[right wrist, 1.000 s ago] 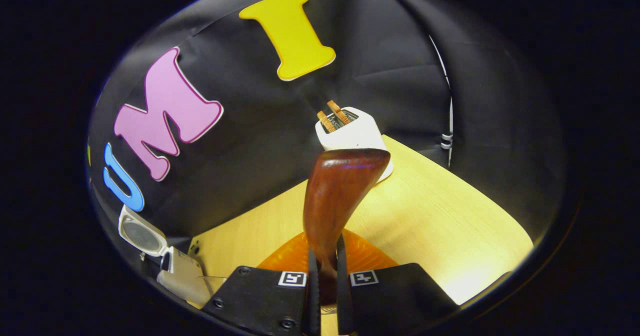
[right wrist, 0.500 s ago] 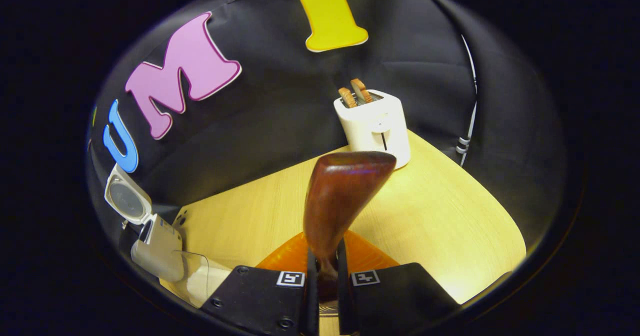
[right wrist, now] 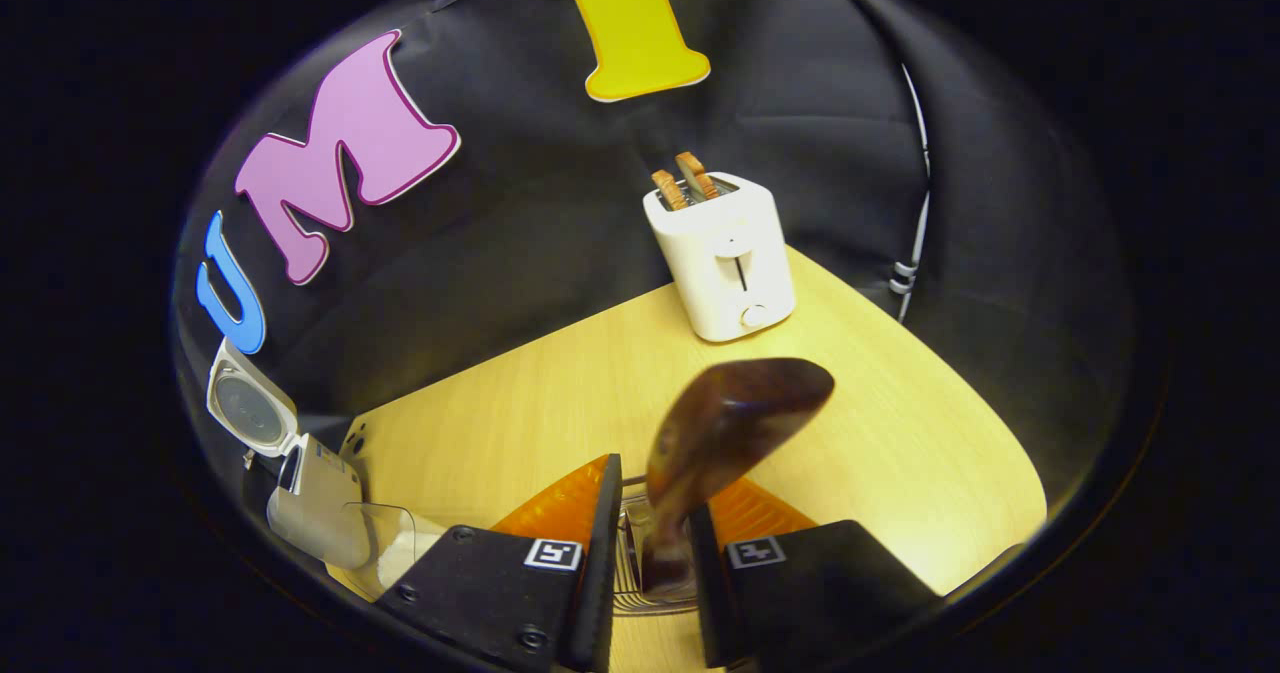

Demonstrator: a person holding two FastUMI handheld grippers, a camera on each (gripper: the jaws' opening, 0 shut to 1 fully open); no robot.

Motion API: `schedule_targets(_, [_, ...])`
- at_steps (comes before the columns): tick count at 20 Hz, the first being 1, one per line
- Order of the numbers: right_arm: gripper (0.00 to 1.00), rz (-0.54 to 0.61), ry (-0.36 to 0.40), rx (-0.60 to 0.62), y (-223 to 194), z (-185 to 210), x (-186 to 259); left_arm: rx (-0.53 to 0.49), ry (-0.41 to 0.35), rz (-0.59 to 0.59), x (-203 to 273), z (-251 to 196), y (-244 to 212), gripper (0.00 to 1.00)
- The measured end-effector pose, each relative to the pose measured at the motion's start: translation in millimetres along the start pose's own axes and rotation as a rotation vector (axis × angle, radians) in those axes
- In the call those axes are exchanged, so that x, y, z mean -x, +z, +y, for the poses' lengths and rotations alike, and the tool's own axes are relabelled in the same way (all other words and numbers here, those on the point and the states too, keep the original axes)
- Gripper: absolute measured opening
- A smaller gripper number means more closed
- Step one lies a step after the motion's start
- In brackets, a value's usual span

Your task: Close the left gripper, press the button to open the rice cooker; take a wooden spoon from the chopstick holder with the right hand, scoop a spoonful of rice and pour it into the rice cooker, then put the wooden spoon back into the chopstick holder.

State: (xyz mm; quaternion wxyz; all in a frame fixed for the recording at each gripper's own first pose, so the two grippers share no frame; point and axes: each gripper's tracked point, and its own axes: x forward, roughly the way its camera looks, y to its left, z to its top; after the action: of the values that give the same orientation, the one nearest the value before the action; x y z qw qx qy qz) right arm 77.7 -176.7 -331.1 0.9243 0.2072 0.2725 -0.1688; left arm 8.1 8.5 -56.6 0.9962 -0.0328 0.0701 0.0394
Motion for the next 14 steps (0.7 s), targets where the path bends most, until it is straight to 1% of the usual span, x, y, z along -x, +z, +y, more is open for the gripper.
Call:
schedule_targets(1, [0.29, -0.002, -0.015, 0.002, 1.0, -5.8, 2.9, 0.004, -0.002, -0.003, -0.7, 0.1, 0.9, 0.96])
schedule_targets(2, [0.49, -0.001, -0.016, -0.011, 2.8, -6.0, 7.8, 0.009, -0.006, -0.005, -1.6, -0.1, 0.3, 0.95])
schedule_targets(3, [0.5, 0.003, -0.023, -0.021, 2.3, -9.2, 11.4, 0.015, -0.008, -0.008, -2.6, 0.5, 0.7, 0.95])
schedule_targets(6, [0.57, 0.01, -0.042, -0.041, -0.8, -20.9, 26.5, 0.031, -0.017, -0.014, -6.7, 1.0, 0.6, 0.95])
schedule_targets(9, [0.57, 0.005, -0.043, -0.071, -3.8, -27.6, 44.2, 0.036, -0.024, -0.024, -12.1, 2.1, 4.0, 0.95])
schedule_targets(12, [0.57, 0.017, -0.044, -0.058, -15.1, -28.6, 62.9, 0.04, -0.028, -0.035, -19.4, 7.0, 7.0, 0.95])
schedule_targets(14, [0.57, 0.021, -0.027, -0.059, -21.2, -20.9, 77.1, 0.047, -0.029, -0.041, -25.8, 11.0, 9.5, 0.95])
